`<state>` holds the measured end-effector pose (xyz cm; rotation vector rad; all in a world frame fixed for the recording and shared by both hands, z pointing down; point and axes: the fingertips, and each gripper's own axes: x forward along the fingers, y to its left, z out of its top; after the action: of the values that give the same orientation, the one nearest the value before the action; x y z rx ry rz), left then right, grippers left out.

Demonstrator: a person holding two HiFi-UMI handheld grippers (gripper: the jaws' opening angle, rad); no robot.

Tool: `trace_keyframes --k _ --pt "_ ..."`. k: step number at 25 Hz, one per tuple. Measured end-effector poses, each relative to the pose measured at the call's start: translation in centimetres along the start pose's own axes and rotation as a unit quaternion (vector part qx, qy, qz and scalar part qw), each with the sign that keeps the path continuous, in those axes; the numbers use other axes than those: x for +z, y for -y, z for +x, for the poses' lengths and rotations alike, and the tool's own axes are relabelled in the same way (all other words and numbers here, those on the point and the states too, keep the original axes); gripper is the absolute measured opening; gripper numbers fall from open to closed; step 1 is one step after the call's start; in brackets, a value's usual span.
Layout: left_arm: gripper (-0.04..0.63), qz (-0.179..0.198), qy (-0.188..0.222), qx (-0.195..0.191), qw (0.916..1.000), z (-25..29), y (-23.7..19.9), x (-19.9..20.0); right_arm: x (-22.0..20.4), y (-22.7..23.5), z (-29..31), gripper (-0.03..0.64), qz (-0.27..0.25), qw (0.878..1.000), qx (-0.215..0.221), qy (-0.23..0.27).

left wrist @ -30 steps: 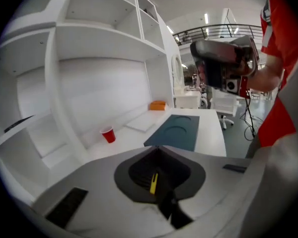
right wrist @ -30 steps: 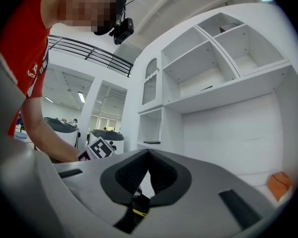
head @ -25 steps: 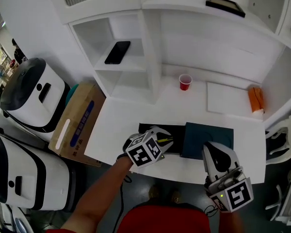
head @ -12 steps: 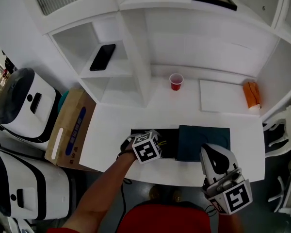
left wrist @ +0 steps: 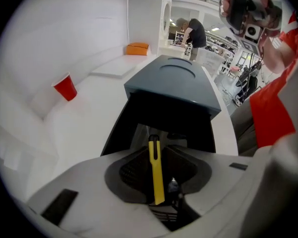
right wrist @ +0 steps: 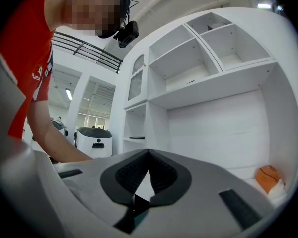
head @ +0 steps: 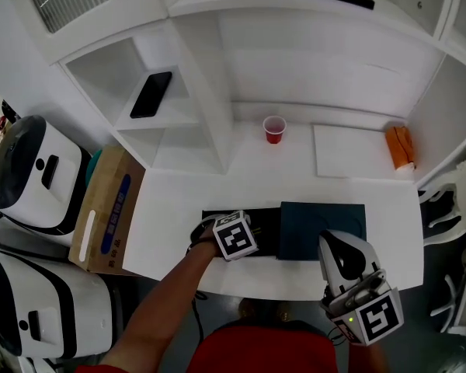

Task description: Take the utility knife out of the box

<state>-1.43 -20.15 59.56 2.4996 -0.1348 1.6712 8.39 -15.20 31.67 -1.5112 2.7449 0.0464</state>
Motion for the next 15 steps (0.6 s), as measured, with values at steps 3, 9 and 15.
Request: trace_keyframes --k 3,9,15 --pt "0.147 -0.013 0.007 -0.015 0.9998 0.02 -0.10 0.05 -0.27 0.47 -0.19 -0.005 0.005 1.000 -0.005 -0.002" --pt "0.091 -0.031 0.023 -0.003 0.9993 -0.15 -0.67 0.13 -0.64 0.88 -0.38 -0.005 0.010 1.000 -0.007 -0.003" --pt "0.089 -0.034 0.041 0.017 0.9984 -0.58 -0.24 0.19 -0.70 0.61 -0.46 -0.005 0.010 1.000 -0.002 -0.005"
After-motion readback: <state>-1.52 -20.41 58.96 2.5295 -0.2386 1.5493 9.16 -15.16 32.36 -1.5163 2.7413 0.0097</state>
